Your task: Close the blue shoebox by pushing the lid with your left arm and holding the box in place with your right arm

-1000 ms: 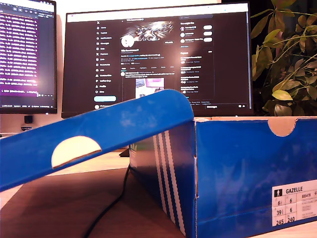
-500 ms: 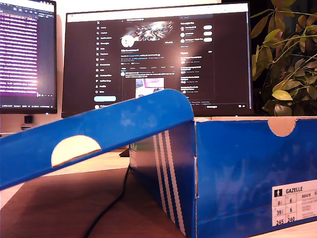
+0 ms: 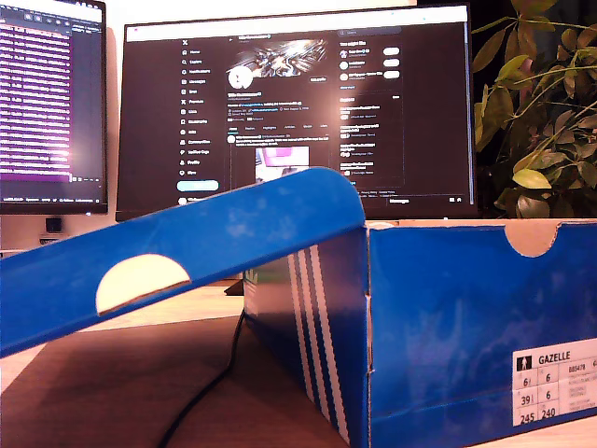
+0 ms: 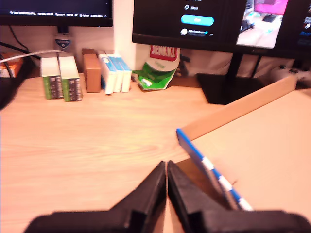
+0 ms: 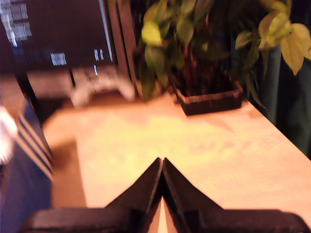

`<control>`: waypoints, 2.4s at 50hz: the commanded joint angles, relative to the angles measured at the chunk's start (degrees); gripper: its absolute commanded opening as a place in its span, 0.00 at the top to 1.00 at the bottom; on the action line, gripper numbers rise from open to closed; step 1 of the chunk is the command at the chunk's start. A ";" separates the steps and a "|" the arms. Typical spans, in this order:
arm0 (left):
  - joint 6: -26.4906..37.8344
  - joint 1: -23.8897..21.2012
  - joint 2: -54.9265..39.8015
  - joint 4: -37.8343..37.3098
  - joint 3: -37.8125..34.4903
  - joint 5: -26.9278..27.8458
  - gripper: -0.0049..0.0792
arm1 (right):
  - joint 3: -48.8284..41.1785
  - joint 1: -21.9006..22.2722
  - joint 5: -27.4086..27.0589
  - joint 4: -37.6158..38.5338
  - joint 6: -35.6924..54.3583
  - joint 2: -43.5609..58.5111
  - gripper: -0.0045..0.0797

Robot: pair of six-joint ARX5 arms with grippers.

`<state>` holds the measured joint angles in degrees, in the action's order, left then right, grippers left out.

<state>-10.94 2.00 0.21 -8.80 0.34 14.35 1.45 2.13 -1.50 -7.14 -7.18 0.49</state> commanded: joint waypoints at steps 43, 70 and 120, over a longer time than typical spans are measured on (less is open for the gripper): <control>-8.59 -0.13 -20.39 -6.84 16.09 12.04 0.96 | 21.57 -0.24 11.80 -6.01 0.81 21.42 0.96; -8.55 -0.13 -50.60 -10.40 20.04 16.44 0.96 | 30.05 -0.37 21.16 0.74 5.81 50.66 0.96; -13.18 -0.68 -63.36 -1.49 28.96 40.76 0.96 | 30.80 -8.50 26.60 7.69 7.61 69.85 0.96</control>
<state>-24.01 1.85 -63.16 -10.52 27.99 54.28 31.83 -6.13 24.51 0.08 0.14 70.24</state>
